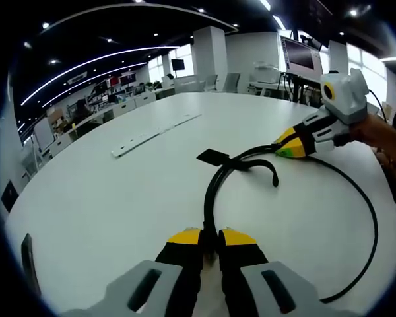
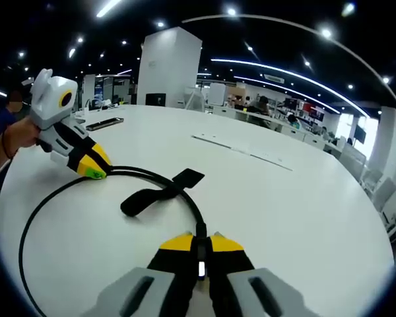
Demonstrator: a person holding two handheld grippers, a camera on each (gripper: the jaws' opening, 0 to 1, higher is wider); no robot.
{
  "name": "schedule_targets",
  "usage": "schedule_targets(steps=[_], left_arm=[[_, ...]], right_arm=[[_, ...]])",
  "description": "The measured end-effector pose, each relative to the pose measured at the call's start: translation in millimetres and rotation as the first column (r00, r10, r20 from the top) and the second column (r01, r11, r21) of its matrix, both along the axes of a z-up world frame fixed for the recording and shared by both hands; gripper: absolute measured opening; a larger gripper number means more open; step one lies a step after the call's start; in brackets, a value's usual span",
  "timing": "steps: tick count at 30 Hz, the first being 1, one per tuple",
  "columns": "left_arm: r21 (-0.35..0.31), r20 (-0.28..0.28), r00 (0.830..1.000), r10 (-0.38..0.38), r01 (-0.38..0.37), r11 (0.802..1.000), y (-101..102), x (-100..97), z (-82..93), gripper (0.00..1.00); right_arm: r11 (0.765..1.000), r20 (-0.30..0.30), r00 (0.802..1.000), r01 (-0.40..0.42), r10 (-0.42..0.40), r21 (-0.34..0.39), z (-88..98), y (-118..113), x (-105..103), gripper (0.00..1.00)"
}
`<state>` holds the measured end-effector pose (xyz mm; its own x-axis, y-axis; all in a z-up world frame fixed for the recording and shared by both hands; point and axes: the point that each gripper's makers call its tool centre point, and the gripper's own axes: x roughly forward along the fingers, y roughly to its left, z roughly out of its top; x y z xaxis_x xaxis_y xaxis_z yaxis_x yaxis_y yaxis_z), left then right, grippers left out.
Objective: Find the charging cable on the desk, coil it up and secure with Velcro.
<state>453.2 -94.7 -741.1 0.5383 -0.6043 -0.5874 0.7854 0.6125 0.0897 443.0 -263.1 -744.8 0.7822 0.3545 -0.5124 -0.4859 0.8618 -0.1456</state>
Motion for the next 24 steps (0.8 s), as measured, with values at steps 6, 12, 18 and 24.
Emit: schedule_targets(steps=[6, 12, 18, 24], left_arm=[[-0.001, -0.004, 1.000, -0.004, 0.004, 1.000, 0.2, 0.4, -0.2, 0.10], [-0.008, -0.019, 1.000, -0.003, 0.002, 1.000, 0.5, 1.4, -0.1, 0.10], [-0.011, -0.024, 1.000, -0.006, 0.006, 1.000, 0.6, 1.9, -0.6, 0.10], [-0.024, -0.027, 1.000, -0.009, 0.009, 1.000, 0.5, 2.2, -1.0, 0.10]], right_arm=[[1.000, -0.001, 1.000, 0.002, -0.002, 0.004, -0.6, -0.2, 0.8, 0.09], [1.000, -0.008, 1.000, 0.006, -0.006, -0.006, -1.0, -0.1, 1.5, 0.09], [1.000, -0.017, 1.000, -0.003, 0.002, -0.023, -1.6, 0.1, 2.3, 0.09], [1.000, -0.013, 1.000, 0.002, -0.002, -0.019, -1.6, 0.0, 2.8, 0.09]])
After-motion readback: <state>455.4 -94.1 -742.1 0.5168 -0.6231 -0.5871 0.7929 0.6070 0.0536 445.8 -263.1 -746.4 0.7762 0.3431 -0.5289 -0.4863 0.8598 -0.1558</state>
